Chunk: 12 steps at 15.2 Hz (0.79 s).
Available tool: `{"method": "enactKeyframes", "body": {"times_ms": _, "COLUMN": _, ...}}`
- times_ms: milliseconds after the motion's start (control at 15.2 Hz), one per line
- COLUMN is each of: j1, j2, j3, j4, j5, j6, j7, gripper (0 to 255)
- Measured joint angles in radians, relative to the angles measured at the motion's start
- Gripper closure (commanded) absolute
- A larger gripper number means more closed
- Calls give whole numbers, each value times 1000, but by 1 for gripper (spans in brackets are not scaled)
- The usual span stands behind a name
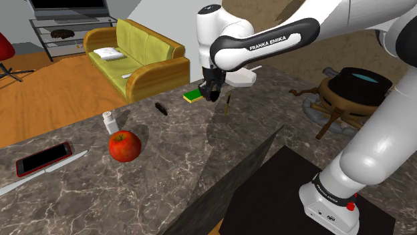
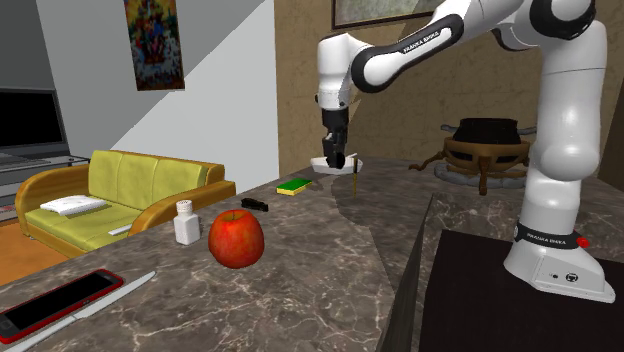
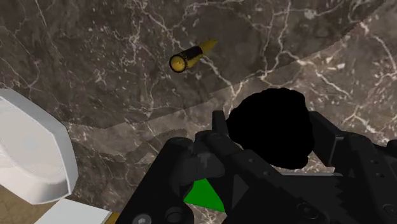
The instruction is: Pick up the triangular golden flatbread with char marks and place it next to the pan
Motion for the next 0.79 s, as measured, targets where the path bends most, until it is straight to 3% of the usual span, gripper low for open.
{"method": "enactKeyframes", "body": {"times_ms": 792, "j1": -145, "j2": -202, "j3": -155, "j4": -232, "j5": 63, "j6": 122, "j7": -310, "gripper": 255}}
